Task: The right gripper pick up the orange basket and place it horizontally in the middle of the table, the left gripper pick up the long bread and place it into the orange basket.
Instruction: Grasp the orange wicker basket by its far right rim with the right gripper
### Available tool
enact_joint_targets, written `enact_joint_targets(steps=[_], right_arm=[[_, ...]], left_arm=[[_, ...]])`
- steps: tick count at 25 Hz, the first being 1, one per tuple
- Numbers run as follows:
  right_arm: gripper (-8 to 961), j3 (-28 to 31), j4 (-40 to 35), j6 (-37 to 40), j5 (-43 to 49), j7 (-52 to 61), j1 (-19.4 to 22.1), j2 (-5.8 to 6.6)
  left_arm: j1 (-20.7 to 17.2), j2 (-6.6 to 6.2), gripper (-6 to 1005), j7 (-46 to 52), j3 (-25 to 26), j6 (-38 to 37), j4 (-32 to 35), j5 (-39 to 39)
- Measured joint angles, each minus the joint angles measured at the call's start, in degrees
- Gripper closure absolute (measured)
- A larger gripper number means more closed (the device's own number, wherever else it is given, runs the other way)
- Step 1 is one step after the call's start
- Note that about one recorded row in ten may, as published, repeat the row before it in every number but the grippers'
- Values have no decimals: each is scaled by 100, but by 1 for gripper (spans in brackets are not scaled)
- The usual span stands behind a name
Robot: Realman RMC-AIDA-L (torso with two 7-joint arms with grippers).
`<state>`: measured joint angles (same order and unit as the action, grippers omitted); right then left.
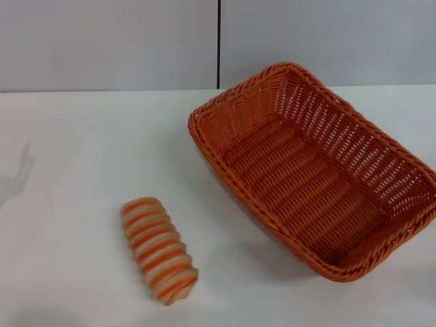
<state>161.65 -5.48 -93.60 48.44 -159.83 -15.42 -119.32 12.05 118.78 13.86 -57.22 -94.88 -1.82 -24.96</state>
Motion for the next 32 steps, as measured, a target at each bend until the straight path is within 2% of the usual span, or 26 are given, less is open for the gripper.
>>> enact_joint_targets(steps=[10, 15, 19, 26, 32], right_arm=[[365, 26, 24, 228, -10, 3, -167, 17], [366, -252, 162, 233, 120, 29, -142, 36], [366, -619, 296, 347, 139, 187, -25, 57], [367, -1622, 875, 472, 149, 984, 447, 57], [368, -2022, 902, 52, 317, 1257, 780, 38]], left_arm=[[24, 31, 234, 101, -68, -209, -405, 1], [25, 31, 235, 396, -52, -264, -509, 0], [20, 25, 235, 716, -82, -267, -512, 0], [101, -16, 235, 786, -153, -72, -321, 1], [314, -37, 234, 737, -208, 279, -160, 0]])
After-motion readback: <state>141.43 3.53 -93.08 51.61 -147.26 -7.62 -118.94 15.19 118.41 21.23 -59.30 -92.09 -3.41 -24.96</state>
